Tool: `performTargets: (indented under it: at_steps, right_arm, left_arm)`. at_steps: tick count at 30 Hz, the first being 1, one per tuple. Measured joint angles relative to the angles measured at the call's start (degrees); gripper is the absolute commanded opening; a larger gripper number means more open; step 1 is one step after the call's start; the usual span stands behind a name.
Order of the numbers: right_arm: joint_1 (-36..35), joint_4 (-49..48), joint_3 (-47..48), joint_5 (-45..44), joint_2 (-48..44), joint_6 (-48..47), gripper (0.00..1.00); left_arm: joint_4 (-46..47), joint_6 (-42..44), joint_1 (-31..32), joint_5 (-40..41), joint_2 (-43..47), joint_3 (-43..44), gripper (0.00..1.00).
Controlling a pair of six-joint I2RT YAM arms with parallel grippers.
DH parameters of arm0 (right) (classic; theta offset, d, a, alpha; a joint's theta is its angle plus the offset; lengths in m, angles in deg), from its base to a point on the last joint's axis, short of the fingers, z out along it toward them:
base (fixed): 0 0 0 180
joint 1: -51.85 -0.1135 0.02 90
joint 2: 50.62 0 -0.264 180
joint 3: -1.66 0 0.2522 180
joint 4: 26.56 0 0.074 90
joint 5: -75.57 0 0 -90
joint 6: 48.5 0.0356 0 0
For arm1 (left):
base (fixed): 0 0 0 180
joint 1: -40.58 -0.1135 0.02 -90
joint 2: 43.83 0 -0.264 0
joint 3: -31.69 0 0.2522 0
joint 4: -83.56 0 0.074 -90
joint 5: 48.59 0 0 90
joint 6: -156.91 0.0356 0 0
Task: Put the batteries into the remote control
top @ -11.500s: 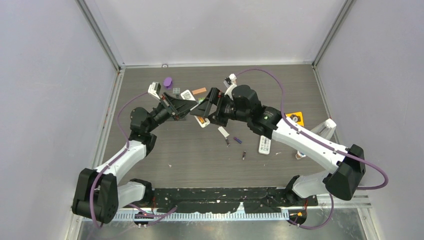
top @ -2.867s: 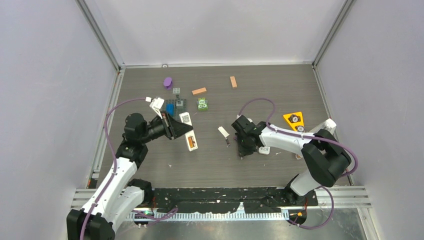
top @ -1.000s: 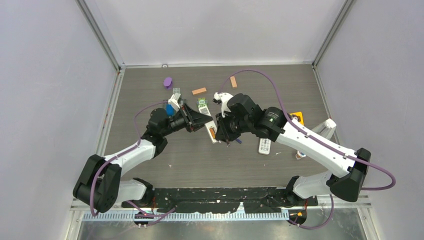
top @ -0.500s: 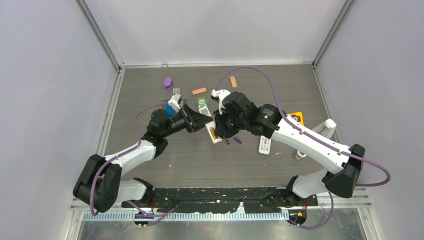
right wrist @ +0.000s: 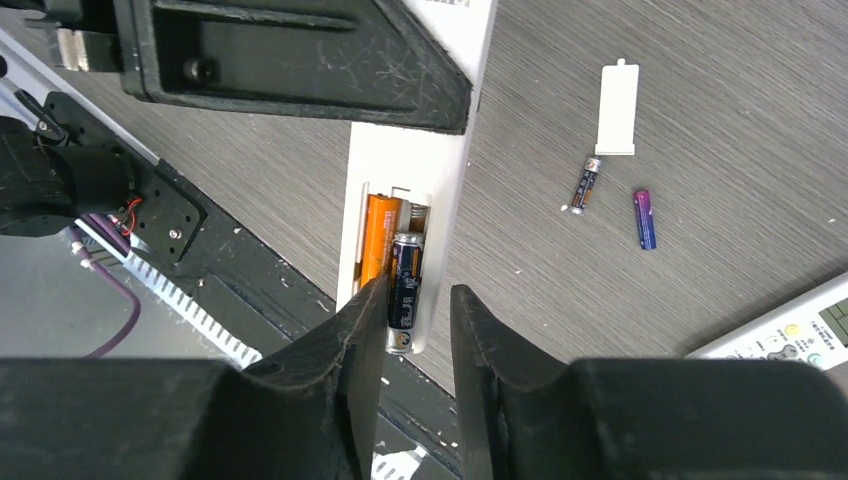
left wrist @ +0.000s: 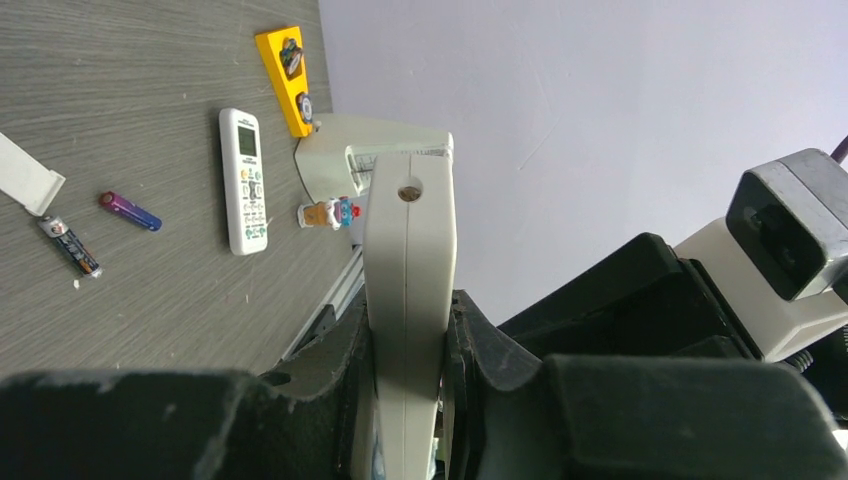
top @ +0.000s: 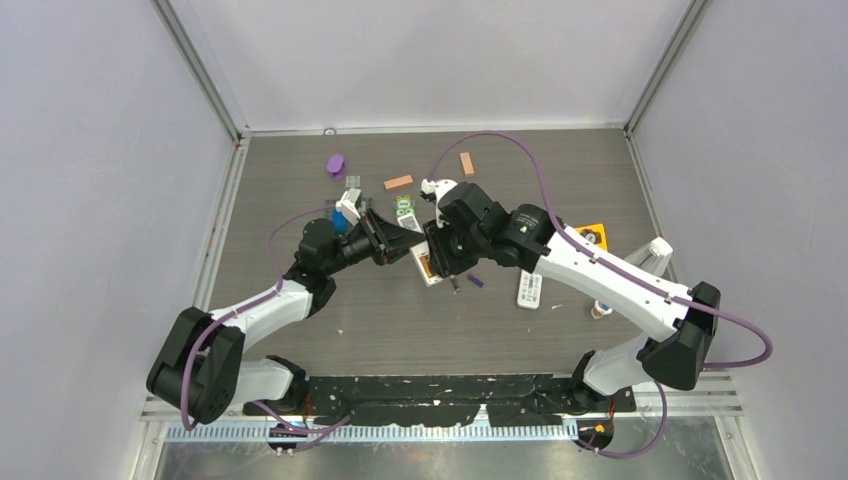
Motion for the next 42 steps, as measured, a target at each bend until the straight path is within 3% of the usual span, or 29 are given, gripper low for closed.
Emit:
performTargets:
  at_steps: [3, 15, 21, 31, 39, 42]
  right_arm:
    - [0.00, 0.59, 0.04, -0.48, 0.33, 0.13, 0.39]
    - [0.04, -0.52, 0.28, -2.01, -0.98, 1.03, 0.70]
    - [1.01, -5.53, -3.32, -3.37, -8.13, 4.17, 0.82]
    - [1.68, -17.64, -11.17, -7.04, -18.60, 15.04, 0.83]
    - [1.68, -29.14, -18.91, -7.08, -21.68, 23.26, 0.80]
    - [1.68, -32.00, -19.32, -6.84, -21.68, 24.85, 0.74]
  left_arm:
    - [0.04, 0.11, 0.00, 0.04, -0.17, 0.00, 0.00]
    - [1.03, -1.51, 0.00, 0.13, -0.50, 0.00, 0.00]
    - [3.50, -6.12, 0.00, 2.49, -0.33, -0.46, 0.00]
    - [-3.39, -12.37, 0.00, 9.77, 10.05, 0.13, 0.00]
    - [-10.95, -20.72, 0.11, 15.89, 16.06, 0.22, 0.00]
    - [-12.55, -22.10, 0.15, 16.87, 17.53, 0.22, 0.00]
